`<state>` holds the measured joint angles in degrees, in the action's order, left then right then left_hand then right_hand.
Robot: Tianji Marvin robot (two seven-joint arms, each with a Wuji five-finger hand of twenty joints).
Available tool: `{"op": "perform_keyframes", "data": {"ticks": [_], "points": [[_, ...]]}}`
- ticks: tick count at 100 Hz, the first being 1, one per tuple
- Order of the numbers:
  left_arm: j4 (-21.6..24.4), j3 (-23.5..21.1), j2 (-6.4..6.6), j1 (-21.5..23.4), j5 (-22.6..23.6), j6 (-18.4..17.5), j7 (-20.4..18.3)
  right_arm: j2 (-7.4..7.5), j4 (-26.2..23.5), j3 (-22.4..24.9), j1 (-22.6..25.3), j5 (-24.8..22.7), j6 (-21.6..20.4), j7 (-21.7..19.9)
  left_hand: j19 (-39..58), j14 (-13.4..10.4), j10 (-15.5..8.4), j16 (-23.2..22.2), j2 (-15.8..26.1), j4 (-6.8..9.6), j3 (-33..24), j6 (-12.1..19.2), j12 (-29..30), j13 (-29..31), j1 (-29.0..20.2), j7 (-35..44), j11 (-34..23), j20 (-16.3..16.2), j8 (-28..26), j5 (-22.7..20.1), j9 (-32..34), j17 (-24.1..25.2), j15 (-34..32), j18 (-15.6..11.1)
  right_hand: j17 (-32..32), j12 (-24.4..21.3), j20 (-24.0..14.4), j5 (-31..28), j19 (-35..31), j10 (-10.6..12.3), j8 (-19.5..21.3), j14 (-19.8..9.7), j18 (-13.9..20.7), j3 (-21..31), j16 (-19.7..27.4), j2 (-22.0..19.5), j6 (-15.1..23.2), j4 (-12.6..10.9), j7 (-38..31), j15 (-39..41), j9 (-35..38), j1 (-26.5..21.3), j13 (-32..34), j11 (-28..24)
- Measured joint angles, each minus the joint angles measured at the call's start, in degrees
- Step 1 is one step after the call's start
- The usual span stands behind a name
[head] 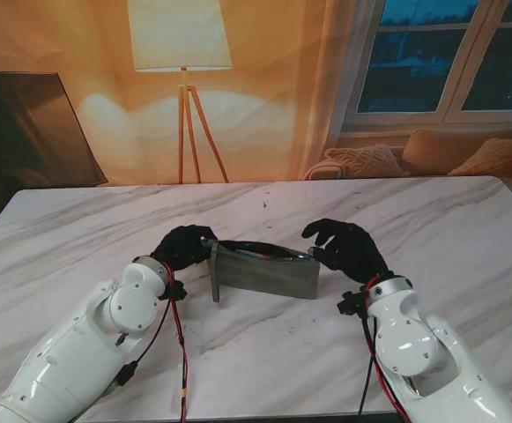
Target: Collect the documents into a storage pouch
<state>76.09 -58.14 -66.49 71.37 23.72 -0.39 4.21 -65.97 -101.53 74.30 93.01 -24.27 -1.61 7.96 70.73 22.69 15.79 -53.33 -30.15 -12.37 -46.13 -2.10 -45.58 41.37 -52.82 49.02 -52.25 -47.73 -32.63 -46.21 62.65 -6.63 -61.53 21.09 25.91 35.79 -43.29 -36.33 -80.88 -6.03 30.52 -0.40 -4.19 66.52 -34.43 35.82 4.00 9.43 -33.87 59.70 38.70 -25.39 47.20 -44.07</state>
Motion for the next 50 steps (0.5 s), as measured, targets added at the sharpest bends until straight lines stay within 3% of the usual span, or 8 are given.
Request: {"op": "perform_keyframes", "data": {"ticks": [32, 40, 50], "points": [[1.53, -0.36, 0.03, 0.85, -0.61, 0.40, -0.42, 1.05, -1.21, -5.54, 0.32, 4.87, -0.81, -4.60, 0.10, 0.48, 1.33, -0.01, -1.84, 0.79, -3.50, -1.83, 0.00, 1.40, 0.91, 0.23, -1.60, -0.15, 0.00, -1.49, 1.32, -1.35, -1.39, 0.38, 2.43, 2.24, -0.06, -3.55, -3.09, -0.34, 0.02, 0.00, -0.06, -0.98, -0.57, -0.01, -0.32, 0.14, -1.52, 2.93, 3.47, -0.04, 2.99, -0.44], [2.02, -0.39, 0.05, 1.06, -0.84, 0.73, -0.58, 1.07, -1.12, -7.18, -0.11, 6.00, 0.08, -5.62, 0.12, 0.85, 1.42, -0.01, -2.29, 0.79, -4.60, -2.18, 0.00, 1.94, 1.47, 0.27, -2.34, -0.21, 0.00, -1.73, 2.05, -1.84, -2.00, 0.70, 2.54, 2.38, -0.06, -3.55, -3.25, -0.35, -0.32, 0.00, -0.08, -1.10, -0.57, -0.02, -0.32, 0.85, -2.86, 3.08, 3.47, -0.05, 3.10, -0.44], [2.36, -0.39, 0.05, 1.17, -1.47, 1.22, -0.80, 1.08, -0.57, -9.04, -0.86, 6.89, 0.92, -6.65, 0.15, 1.12, 1.55, -0.01, -2.41, 0.79, -5.19, -3.15, 0.00, 3.04, 1.55, 0.55, -2.61, -0.74, 0.00, -1.82, 3.32, -2.43, -2.57, 0.93, 2.93, 2.84, -0.06, -3.60, -3.82, -0.49, -1.53, 0.03, -0.10, -2.23, -0.57, -0.02, -0.33, 3.37, -6.44, 3.58, 4.58, -0.09, 3.10, -0.44]]}}
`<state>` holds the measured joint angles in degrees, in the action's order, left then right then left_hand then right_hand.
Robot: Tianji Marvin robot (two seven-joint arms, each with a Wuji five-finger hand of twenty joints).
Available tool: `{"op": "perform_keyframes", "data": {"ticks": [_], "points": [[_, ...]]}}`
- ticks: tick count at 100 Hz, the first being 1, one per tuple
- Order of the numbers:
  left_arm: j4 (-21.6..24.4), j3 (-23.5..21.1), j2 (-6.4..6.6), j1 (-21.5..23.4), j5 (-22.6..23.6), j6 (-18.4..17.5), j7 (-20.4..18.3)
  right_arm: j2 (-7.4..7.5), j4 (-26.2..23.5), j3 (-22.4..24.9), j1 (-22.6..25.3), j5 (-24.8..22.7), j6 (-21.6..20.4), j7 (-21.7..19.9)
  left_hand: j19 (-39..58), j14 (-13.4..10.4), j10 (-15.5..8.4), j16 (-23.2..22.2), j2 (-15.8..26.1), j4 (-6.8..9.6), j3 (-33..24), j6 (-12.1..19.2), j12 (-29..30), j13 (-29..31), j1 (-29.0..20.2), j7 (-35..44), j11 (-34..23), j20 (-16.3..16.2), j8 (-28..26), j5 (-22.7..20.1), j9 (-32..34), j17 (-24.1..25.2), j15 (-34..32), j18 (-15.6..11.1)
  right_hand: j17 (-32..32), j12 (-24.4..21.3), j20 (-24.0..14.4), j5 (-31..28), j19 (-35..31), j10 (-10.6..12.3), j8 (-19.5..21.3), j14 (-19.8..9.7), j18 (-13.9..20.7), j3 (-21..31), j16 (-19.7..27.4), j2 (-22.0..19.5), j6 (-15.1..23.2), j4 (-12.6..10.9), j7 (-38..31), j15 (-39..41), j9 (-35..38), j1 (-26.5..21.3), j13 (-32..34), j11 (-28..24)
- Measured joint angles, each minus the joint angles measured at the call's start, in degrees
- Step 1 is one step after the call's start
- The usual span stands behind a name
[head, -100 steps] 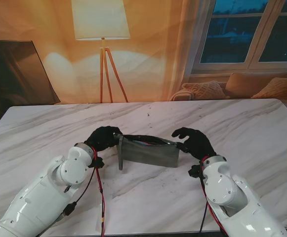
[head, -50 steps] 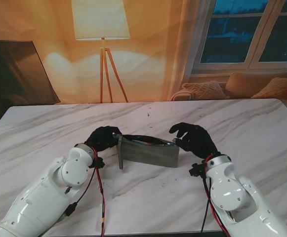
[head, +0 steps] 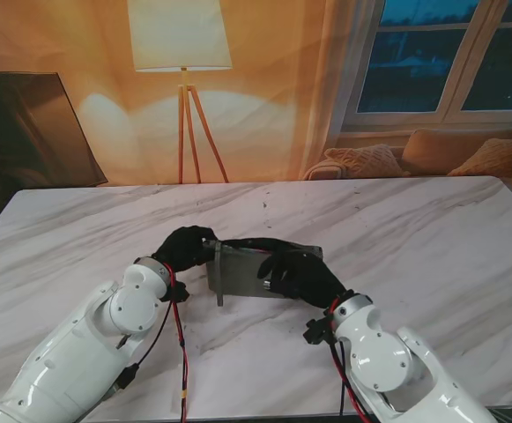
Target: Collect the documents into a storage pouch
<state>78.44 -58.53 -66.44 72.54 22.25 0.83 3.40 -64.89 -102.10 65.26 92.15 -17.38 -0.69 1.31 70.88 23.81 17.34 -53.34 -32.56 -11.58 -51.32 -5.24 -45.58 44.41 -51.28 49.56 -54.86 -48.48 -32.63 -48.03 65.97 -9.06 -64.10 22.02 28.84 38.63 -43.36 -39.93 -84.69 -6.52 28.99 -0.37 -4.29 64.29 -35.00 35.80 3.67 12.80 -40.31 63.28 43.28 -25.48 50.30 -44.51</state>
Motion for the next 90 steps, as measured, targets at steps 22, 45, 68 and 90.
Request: {"op": "perform_keyframes", "data": {"ticks": [22, 45, 68, 90], "points": [[0.72, -0.12, 0.00, 0.42, -0.94, 0.12, -0.25, 0.01, 2.35, -4.56, -2.68, 2.61, 2.92, -1.80, 0.04, 0.41, 0.00, 0.00, -0.03, 0.00, -0.70, -0.41, 0.00, 0.52, 0.44, 0.16, -0.69, -0.08, 0.00, -0.02, 0.59, -0.27, -0.65, 0.12, 0.00, 0.03, 0.00, -0.01, -0.62, -0.17, -3.28, 0.02, -0.05, -2.74, 0.00, -2.59, 0.00, 0.88, -4.66, 0.11, 0.87, -2.25, 0.06, -0.09], [1.82, -0.46, 0.00, 1.51, -0.93, -0.63, -0.08, -0.68, 6.23, -8.59, -6.62, 4.66, 6.63, -2.16, 0.04, 0.41, 0.02, 0.02, -0.03, 0.00, -0.77, -0.77, 0.02, 0.52, 0.44, 0.21, -1.12, -0.12, 0.00, -0.05, 0.60, -0.27, -0.68, 0.12, 0.00, 0.04, 0.00, 5.60, -1.23, -0.17, -1.04, 0.13, -0.05, -2.80, 0.00, -5.65, -1.41, -3.90, 7.89, 0.95, 0.82, -0.57, 0.06, -0.38], [3.10, -0.68, 0.02, 2.53, -0.93, -0.82, 0.11, -1.35, 8.25, -10.36, -8.47, 6.14, 8.48, -2.34, 0.04, 0.73, 0.30, 0.17, -0.84, 0.00, -2.22, -1.12, 0.16, 0.56, 0.85, 0.27, -1.13, -0.64, 0.12, -0.63, 1.29, -0.40, -0.87, 0.52, -0.44, 0.10, 0.00, 11.97, -1.32, -0.03, -1.62, 0.13, -0.06, -2.77, 0.00, -6.09, -2.54, -3.90, 10.55, 1.45, -0.48, 0.25, -0.01, -0.70], [3.89, -0.56, 0.02, 2.91, -0.91, -0.85, 0.50, -1.47, 9.87, -11.27, -9.82, 7.98, 9.28, -4.47, 0.05, 0.76, 0.30, 0.18, -0.84, 0.00, -2.22, -1.15, 0.40, 0.56, 0.85, 0.27, -1.15, -0.65, 0.19, -0.63, 1.29, -0.40, -0.88, 0.55, -6.37, -1.20, 0.00, 11.71, 0.95, -0.40, -1.05, 0.15, -0.06, -2.78, 0.16, -6.41, 1.44, -3.90, 9.70, -2.27, -10.04, 0.83, -5.55, 3.23]]}}
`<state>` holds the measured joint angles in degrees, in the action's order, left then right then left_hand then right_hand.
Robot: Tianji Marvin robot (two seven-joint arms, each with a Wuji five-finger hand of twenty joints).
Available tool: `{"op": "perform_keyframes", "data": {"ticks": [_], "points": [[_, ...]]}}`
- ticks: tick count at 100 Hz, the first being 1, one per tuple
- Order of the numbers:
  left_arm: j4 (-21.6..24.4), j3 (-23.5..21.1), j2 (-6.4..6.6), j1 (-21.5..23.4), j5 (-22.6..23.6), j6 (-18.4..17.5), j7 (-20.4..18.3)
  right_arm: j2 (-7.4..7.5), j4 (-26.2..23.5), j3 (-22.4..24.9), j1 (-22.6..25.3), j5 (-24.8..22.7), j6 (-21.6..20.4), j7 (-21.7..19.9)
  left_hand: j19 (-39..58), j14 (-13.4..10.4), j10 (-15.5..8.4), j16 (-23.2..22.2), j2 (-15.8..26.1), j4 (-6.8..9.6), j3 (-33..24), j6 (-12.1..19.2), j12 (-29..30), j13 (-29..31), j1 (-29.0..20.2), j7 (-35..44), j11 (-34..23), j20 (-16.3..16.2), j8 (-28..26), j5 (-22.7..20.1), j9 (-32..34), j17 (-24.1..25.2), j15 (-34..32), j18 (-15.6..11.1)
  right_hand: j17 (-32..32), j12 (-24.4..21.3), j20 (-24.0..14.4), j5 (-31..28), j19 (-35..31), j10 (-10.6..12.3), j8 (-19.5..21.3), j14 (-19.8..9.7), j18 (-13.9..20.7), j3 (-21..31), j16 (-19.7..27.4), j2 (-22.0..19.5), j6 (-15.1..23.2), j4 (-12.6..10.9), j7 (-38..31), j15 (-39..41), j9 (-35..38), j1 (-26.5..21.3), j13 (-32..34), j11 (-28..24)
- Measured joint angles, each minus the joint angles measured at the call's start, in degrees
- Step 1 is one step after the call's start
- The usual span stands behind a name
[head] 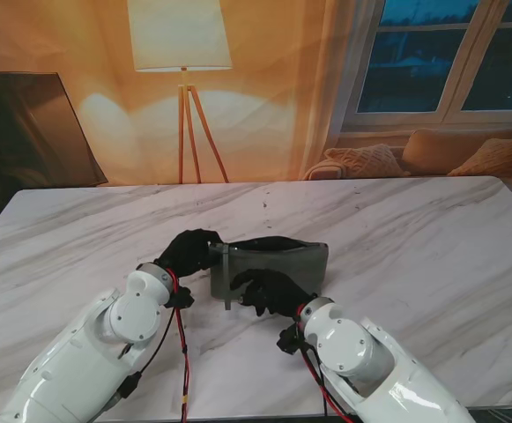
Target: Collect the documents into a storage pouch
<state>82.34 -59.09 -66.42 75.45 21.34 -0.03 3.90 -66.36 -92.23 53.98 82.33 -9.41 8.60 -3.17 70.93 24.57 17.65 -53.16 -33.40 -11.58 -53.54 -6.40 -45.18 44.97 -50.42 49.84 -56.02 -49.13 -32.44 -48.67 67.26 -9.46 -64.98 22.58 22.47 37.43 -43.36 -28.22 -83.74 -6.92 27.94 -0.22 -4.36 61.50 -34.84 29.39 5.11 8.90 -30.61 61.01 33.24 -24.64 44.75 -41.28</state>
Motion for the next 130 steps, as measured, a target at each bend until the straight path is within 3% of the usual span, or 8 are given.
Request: {"op": "perform_keyframes", "data": {"ticks": [24, 50, 87, 102, 122, 130], "points": [[0.07, 0.46, -0.08, -0.13, -0.51, 0.02, 0.47, -0.04, 1.18, -0.75, -0.51, 1.45, -0.04, -0.25, 0.00, 0.01, 0.00, 0.03, -0.03, 0.00, 0.00, -0.04, 0.07, 0.01, 0.01, 0.00, -0.07, -0.01, 0.00, 0.00, 0.00, -0.05, -0.06, 0.01, -3.31, -2.53, 0.00, -2.96, 4.61, 0.35, 1.14, 0.00, 0.00, 0.00, 1.60, 0.00, 2.54, 0.00, -0.14, -6.39, -5.19, 0.01, -4.84, 3.97], [0.66, 0.57, -0.18, 0.02, -0.88, 0.13, 0.67, -0.38, 2.54, -2.02, -1.29, 6.11, 1.26, -1.27, 0.00, 0.10, 0.00, 0.11, -0.41, 0.00, -0.03, -0.12, 0.17, 0.02, 0.01, 0.54, -0.09, -0.03, 0.02, -0.02, 0.00, -0.07, -0.08, 0.06, -6.55, -3.81, 0.00, -2.96, 8.15, 0.78, 1.44, 0.00, 0.01, -0.01, 2.50, -0.02, 4.26, 0.00, 0.77, -10.40, -7.13, 0.01, -8.10, 5.12], [1.18, 0.50, -0.18, 0.44, -1.04, -0.66, 0.42, -0.81, 3.57, -3.13, -2.52, 7.74, 3.09, -2.68, 0.00, 0.12, 0.00, 0.29, -0.41, 0.00, -0.03, -0.51, 0.19, 0.02, 0.00, 0.67, -0.10, -0.03, 0.02, -0.03, 0.00, -0.07, -0.10, 0.07, -6.83, -4.39, 0.00, 1.01, 9.24, 1.03, 1.32, 0.00, 0.07, -0.55, 2.61, -0.77, 4.86, 0.00, 4.08, -11.27, -7.70, -0.20, -8.59, 4.94], [1.54, 0.49, -0.17, 0.73, -0.98, -0.64, 0.41, -0.99, 3.74, -3.15, -2.53, 7.67, 3.30, -2.19, 0.00, 0.13, 0.00, 0.32, -0.41, 0.00, -0.03, -0.52, 0.19, 0.02, 0.01, 0.67, -0.10, -0.03, 0.02, -0.03, 0.00, -0.07, -0.12, 0.07, -7.25, -4.39, -0.01, -2.16, 10.05, 1.29, 3.30, -0.09, 0.12, -0.49, 2.61, -0.78, 5.05, -0.04, -0.43, -11.50, -8.25, -1.50, -8.59, 4.85], [1.86, 0.55, -0.17, 0.90, -1.06, -0.52, 0.49, -1.06, 4.85, -4.43, -3.57, 8.32, 3.43, -2.38, 0.00, 0.13, 0.00, 0.36, -0.41, 0.00, -0.03, -0.53, 0.19, 0.01, 0.00, 0.68, -0.10, -0.03, 0.03, -0.03, 0.00, -0.07, -0.12, 0.07, -7.52, -4.39, -0.54, -5.89, 10.71, 1.29, 2.26, -0.09, 0.12, -0.49, 2.61, -0.69, 5.65, -0.03, -0.88, -12.01, -8.25, -1.48, -8.59, 4.85], [1.97, 0.54, -0.17, 0.97, -1.02, -0.59, 0.46, -1.24, 5.26, -4.65, -3.91, 8.91, 3.64, -2.52, 0.00, 0.13, 0.00, 0.36, -0.41, 0.00, -0.03, -0.53, 0.19, 0.01, 0.00, 0.68, -0.10, -0.03, 0.02, -0.03, 0.00, -0.07, -0.12, 0.07, -8.06, -4.44, -0.80, -9.20, 11.23, 1.29, -0.90, -0.09, 0.12, -1.31, 2.61, 0.71, 4.69, 3.33, -8.26, -12.02, -8.25, -1.51, -8.63, 4.84]]}}
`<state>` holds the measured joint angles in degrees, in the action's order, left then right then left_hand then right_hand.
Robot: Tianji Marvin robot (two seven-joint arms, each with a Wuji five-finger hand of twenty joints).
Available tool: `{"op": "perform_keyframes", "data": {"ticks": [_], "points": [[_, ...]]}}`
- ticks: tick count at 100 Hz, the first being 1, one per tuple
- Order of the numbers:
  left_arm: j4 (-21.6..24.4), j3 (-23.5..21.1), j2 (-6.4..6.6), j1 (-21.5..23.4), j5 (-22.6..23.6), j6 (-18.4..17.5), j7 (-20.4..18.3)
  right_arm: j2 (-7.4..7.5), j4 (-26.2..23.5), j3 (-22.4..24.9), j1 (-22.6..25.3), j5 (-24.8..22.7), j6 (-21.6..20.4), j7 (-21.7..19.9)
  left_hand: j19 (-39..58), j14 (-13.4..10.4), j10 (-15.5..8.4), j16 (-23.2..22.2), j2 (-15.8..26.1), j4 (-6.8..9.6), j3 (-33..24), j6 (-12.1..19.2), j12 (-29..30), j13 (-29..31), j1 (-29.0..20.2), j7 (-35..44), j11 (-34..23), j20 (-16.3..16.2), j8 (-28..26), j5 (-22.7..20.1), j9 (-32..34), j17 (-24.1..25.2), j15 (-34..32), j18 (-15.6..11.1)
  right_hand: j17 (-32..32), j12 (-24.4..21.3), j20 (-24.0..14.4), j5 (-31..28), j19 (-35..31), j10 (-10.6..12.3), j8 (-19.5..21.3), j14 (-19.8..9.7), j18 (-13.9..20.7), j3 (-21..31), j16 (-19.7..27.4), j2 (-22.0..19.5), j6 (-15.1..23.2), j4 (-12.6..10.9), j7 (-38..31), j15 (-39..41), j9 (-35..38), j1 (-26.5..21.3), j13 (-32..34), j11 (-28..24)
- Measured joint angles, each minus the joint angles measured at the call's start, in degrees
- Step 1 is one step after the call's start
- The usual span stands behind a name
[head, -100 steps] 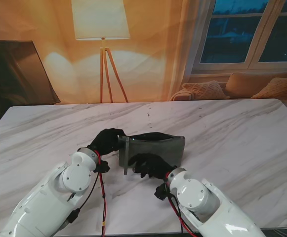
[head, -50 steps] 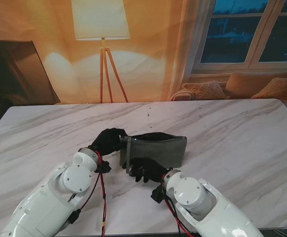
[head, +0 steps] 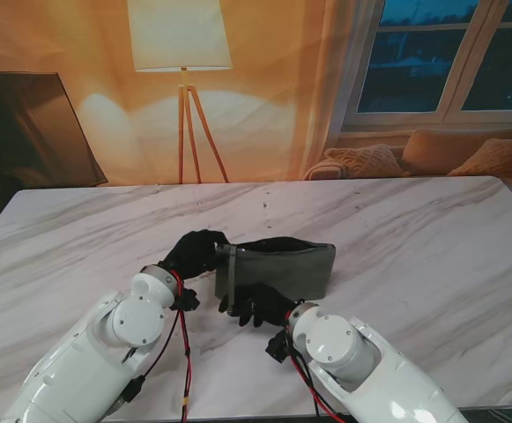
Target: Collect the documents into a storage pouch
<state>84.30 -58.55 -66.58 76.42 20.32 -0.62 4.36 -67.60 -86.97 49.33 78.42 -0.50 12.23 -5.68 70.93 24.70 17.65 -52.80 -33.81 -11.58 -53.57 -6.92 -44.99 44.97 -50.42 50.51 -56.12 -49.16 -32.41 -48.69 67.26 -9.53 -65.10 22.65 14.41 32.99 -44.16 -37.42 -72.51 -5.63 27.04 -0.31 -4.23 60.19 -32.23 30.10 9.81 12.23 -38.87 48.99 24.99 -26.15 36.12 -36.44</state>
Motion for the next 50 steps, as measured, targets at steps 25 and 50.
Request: {"op": "perform_keyframes", "data": {"ticks": [25, 50], "points": [[-0.01, -0.13, 0.23, 0.05, 1.13, -0.66, -0.91, -0.33, -0.26, 0.82, 1.03, -2.55, -0.54, 1.97, 0.00, 0.02, -0.09, 0.26, 0.63, 0.00, 1.60, 0.00, 0.00, -0.74, -0.63, 0.00, 0.03, 0.00, -0.30, 0.16, -0.07, 1.46, 0.65, -0.13, 2.37, 1.10, -0.57, -9.27, -1.98, -1.87, 11.07, 0.23, -0.14, 0.28, -0.64, 4.43, -8.59, 1.54, -18.28, 3.18, 8.04, 0.07, 2.37, -4.37], [0.10, -0.94, 0.64, 0.66, 2.27, -1.74, -2.41, -0.33, -2.59, 3.67, 3.91, -7.05, -2.12, 6.07, -0.18, 0.04, -0.12, 0.26, 0.82, 0.00, 2.59, 0.13, 0.00, -1.86, -0.98, 0.00, 0.10, 0.00, -0.74, 0.24, -1.54, 2.60, 1.45, -0.48, 18.72, 4.94, 0.72, -25.19, -18.43, -3.07, 24.71, 4.10, -2.97, 0.09, -0.59, -0.85, -13.31, -2.56, -23.24, 19.74, 29.34, 5.01, 22.07, -12.14]]}}
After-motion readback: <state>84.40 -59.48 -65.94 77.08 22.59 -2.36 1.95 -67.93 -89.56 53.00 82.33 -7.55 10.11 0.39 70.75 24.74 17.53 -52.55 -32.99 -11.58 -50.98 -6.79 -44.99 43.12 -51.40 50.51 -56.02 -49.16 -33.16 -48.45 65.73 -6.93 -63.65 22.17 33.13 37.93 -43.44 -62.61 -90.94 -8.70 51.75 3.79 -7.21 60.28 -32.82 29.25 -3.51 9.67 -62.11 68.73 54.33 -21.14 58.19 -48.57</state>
